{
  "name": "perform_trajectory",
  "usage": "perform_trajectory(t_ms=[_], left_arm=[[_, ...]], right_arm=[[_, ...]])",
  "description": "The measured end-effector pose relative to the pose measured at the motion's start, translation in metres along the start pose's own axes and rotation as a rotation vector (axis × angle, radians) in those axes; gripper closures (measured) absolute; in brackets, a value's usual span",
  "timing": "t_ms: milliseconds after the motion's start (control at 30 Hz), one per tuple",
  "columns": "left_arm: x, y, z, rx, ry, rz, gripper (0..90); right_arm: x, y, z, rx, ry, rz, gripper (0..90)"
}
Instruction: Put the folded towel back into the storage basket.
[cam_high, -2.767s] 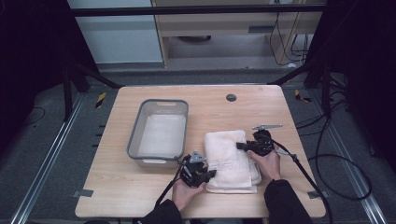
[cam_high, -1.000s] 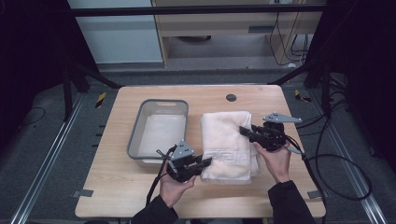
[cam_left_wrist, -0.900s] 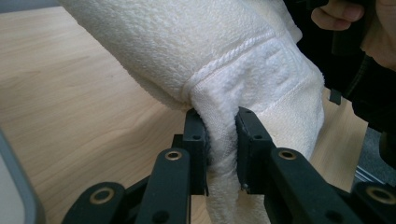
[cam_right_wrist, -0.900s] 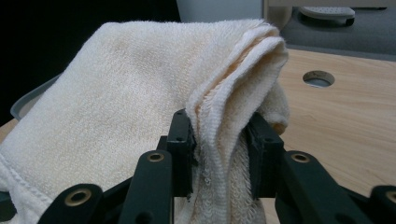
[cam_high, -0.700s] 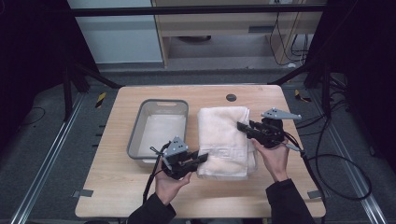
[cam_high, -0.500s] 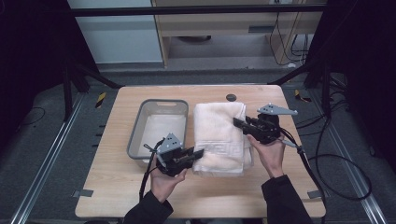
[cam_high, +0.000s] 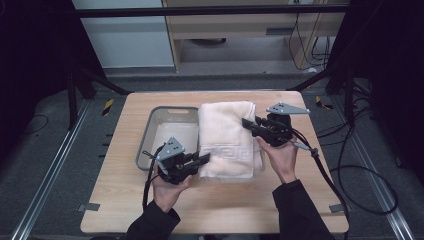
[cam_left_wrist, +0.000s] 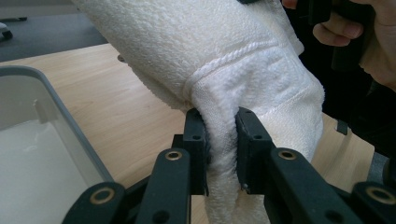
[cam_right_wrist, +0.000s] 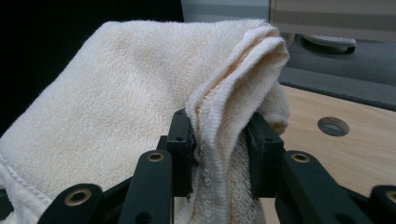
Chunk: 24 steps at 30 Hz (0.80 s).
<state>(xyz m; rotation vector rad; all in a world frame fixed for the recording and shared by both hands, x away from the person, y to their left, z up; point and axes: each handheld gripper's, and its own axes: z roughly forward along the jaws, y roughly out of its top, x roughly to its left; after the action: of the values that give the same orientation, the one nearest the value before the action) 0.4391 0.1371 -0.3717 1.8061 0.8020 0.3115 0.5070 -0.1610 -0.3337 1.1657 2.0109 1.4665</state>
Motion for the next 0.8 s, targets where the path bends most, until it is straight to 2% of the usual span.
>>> perform_trajectory(t_ms=[433, 800], left_arm=[[0.018, 0.009, -0.025, -0.06, 0.017, -0.032, 75.8], [0.031, 0.009, -0.039, -0.075, 0.046, -0.05, 75.8]], right_arm=[[0.022, 0.024, 0.015, -0.014, 0.005, -0.035, 67.2], [0.037, 0.035, 0.029, -0.018, 0.008, -0.057, 67.2]])
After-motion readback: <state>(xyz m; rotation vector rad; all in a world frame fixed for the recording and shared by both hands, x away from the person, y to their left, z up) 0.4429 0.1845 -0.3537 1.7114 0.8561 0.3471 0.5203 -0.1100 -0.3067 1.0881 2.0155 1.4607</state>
